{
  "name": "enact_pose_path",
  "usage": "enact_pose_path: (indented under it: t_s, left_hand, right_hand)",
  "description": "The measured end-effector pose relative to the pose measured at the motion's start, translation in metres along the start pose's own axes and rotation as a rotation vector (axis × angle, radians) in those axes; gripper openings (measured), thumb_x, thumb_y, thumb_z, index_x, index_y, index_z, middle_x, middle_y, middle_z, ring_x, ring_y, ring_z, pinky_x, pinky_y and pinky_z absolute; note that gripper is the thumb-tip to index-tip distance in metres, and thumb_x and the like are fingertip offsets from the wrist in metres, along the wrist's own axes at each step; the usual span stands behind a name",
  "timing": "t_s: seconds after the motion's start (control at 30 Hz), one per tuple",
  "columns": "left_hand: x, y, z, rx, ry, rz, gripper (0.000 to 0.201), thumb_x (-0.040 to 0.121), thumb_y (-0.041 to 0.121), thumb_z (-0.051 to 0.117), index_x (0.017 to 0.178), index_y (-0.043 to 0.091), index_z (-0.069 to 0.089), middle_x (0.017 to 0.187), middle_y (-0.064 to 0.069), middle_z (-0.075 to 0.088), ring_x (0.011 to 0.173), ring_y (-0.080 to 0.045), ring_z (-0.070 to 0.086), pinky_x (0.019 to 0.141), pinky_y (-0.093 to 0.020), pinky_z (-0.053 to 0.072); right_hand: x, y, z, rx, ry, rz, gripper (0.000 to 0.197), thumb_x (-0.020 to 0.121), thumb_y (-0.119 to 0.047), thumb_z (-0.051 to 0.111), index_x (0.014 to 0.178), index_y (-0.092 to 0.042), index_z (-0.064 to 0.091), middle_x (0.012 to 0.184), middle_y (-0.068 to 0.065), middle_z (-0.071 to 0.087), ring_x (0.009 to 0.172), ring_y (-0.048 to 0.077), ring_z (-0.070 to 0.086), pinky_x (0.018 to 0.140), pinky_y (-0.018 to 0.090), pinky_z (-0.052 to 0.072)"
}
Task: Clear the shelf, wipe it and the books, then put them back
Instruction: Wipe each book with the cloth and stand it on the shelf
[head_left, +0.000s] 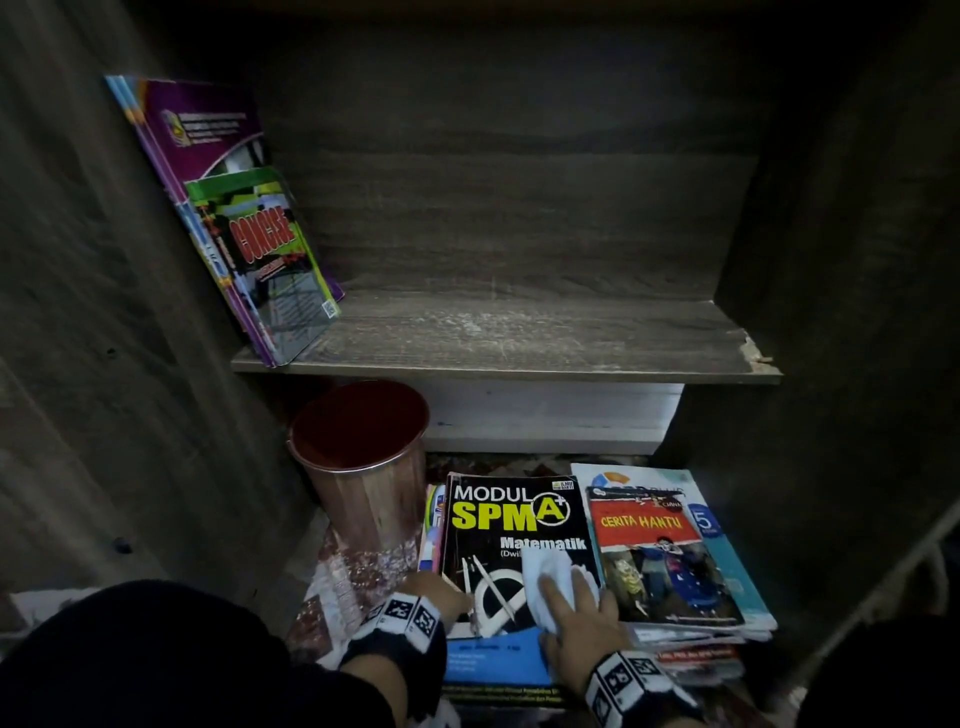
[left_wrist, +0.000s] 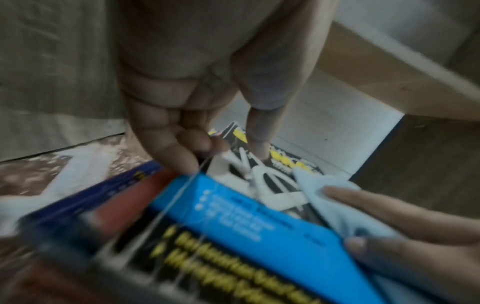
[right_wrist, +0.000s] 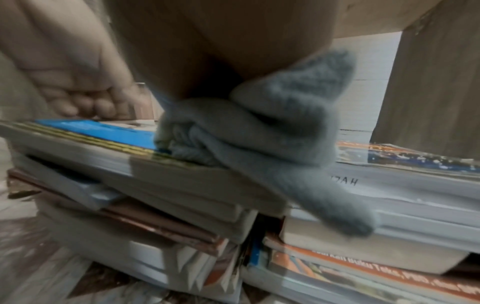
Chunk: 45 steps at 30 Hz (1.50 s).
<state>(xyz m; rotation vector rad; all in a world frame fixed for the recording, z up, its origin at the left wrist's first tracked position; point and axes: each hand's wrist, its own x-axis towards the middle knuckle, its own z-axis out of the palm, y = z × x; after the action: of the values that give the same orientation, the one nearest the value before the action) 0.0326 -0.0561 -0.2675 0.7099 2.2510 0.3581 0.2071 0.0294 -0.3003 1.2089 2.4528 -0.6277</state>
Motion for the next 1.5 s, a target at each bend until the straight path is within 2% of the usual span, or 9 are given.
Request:
enact_pose_path:
  t_s: [0.17,0.3,0.43,0.6,0.7,0.9,1.07,1.3,1.5]
  left_hand:
    - [-0.002,0.0,0.009,-0.213,-0.004,0.033,0.07,0.093,0.052,0.051,0.134,-0.004,0.046,0.138,-0.021,0.05,0.124,-0.033,0.052,0.1,-0.036,0.043]
    - [-0.021,0.024,0.018,-0.446,-0.009,0.175,0.054,0.1,0.035,0.045,0.147,0.014,0.028,0.149,-0.006,0.041,0.134,-0.026,0.041,0.111,-0.034,0.034]
    - [-0.041,0.042,0.01,-0.461,0.015,0.399,0.044,0.101,0.02,0.045,0.143,0.026,0.036,0.135,0.004,0.054,0.114,-0.009,0.051,0.095,-0.019,0.039]
    - [-0.085,0.058,-0.033,-0.315,-0.091,0.7,0.044,0.097,0.017,0.054,0.126,0.049,0.046,0.118,0.011,0.065,0.109,-0.012,0.062,0.096,-0.023,0.046]
    - [-0.103,0.051,-0.06,-0.283,-0.104,0.811,0.043,0.093,0.028,0.056,0.118,0.062,0.048,0.122,0.005,0.066,0.115,-0.026,0.059,0.101,-0.041,0.044]
    - [-0.124,0.05,-0.098,-0.59,0.006,0.932,0.047,0.085,0.021,0.06,0.128,0.035,0.05,0.121,0.023,0.063,0.117,0.001,0.057,0.101,-0.02,0.042]
    - [-0.128,0.043,-0.108,-0.762,-0.036,0.938,0.046,0.087,0.03,0.067,0.129,0.031,0.05,0.122,0.01,0.066,0.116,-0.012,0.061,0.101,-0.033,0.047]
    - [-0.128,0.049,-0.089,-0.72,0.071,1.003,0.041,0.087,0.02,0.057,0.127,0.025,0.051,0.119,0.033,0.06,0.118,0.011,0.052,0.091,-0.003,0.037]
    - [-0.128,0.045,-0.093,-0.751,0.043,0.967,0.041,0.084,0.028,0.057,0.125,0.032,0.051,0.116,0.026,0.065,0.113,0.005,0.058,0.095,-0.013,0.044]
  right_hand:
    - [0.002,0.007,0.0,0.023,-0.002,-0.003,0.062,0.1,-0.043,0.03,0.15,-0.043,-0.008,0.16,-0.001,-0.018,0.146,0.037,-0.009,0.116,0.052,0.018]
    - [0.002,-0.002,0.006,0.083,0.025,-0.092,0.055,0.098,-0.058,0.019,0.147,-0.051,-0.004,0.16,-0.002,-0.012,0.147,0.031,-0.008,0.117,0.052,0.008]
    - [-0.005,-0.027,0.001,0.616,0.241,-0.309,0.065,0.071,-0.088,0.007,0.133,-0.067,0.001,0.161,0.0,0.005,0.148,0.018,0.004,0.118,0.033,0.011]
    - [-0.005,-0.017,-0.046,1.085,0.683,0.01,0.044,0.103,-0.028,0.031,0.146,-0.034,0.03,0.157,-0.003,0.016,0.13,0.021,0.035,0.098,0.038,0.04]
    - [-0.019,-0.029,-0.086,1.096,0.758,0.051,0.043,0.103,-0.019,0.027,0.146,-0.018,0.032,0.157,-0.001,0.013,0.138,0.025,0.028,0.103,0.033,0.031]
    - [-0.071,-0.102,-0.141,0.831,0.86,-0.506,0.044,0.095,-0.059,0.017,0.134,-0.07,0.0,0.154,-0.024,-0.014,0.135,-0.011,-0.016,0.109,0.024,0.003]
    - [-0.045,-0.057,-0.185,0.95,0.883,-0.252,0.046,0.101,-0.046,0.025,0.145,-0.054,0.014,0.161,-0.006,0.001,0.147,0.014,0.005,0.111,0.035,0.016]
    - [-0.074,-0.081,-0.132,0.485,0.841,-0.498,0.048,0.081,-0.076,-0.002,0.126,-0.075,-0.016,0.146,-0.028,-0.027,0.134,-0.01,-0.031,0.111,0.019,-0.009]
    - [-0.033,-0.045,-0.184,0.914,0.906,-0.26,0.043,0.1,-0.052,0.019,0.143,-0.056,0.014,0.161,-0.006,0.003,0.145,0.012,0.013,0.107,0.032,0.023]
